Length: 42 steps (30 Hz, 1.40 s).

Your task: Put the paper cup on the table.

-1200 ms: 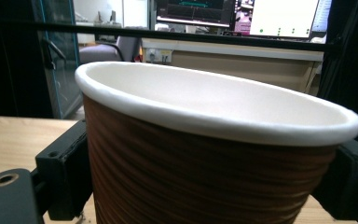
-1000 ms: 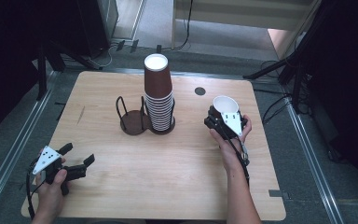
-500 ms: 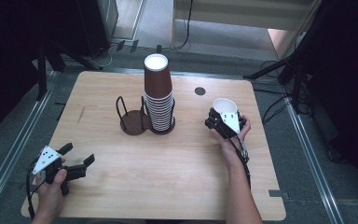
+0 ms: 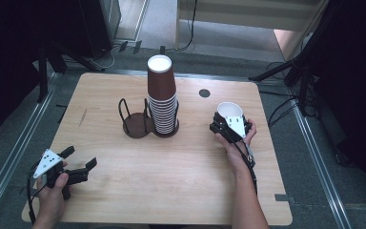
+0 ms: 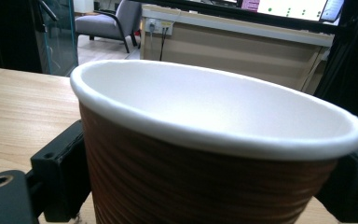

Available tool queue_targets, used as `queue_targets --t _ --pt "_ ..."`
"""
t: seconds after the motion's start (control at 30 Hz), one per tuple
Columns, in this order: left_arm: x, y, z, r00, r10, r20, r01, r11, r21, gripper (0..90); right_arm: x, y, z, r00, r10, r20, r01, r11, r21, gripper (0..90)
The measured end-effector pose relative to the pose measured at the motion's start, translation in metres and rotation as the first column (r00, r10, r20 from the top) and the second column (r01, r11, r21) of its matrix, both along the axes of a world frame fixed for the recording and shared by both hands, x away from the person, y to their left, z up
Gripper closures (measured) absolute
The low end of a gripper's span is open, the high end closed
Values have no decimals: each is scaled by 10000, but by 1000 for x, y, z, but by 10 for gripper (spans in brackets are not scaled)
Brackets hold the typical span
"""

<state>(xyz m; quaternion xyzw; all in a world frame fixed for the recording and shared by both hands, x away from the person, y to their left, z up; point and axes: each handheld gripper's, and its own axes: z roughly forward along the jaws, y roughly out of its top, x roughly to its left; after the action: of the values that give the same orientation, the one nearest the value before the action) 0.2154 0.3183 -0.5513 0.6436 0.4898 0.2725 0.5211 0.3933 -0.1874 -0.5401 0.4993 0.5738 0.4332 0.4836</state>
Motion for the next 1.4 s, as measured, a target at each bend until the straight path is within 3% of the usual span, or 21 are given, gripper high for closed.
queue_targets --t 0.43,0.53,0.7,1.13,1.4 --pt "0 1 0 10000 -61 -18 61 10000 -69 0 -4 -3 5 9984 296 -486 -267 9979 591 0" --pt "0 1 0 10000 -54 -4 54 10000 -63 0 -7 -7 10 9982 354 -494 -297 9935 1103 0" --pt "0 1 0 10000 -54 -26 54 10000 -75 0 -14 -12 16 9967 637 -506 -564 9892 1352 0" --pt "1 1 0 10000 -53 -24 53 10000 -71 0 -35 -16 25 9953 951 -169 -922 9875 1278 0" --pt "0 1 0 10000 -31 -16 31 10000 -29 0 -50 -22 25 9943 1067 6 -1057 9835 1468 0"
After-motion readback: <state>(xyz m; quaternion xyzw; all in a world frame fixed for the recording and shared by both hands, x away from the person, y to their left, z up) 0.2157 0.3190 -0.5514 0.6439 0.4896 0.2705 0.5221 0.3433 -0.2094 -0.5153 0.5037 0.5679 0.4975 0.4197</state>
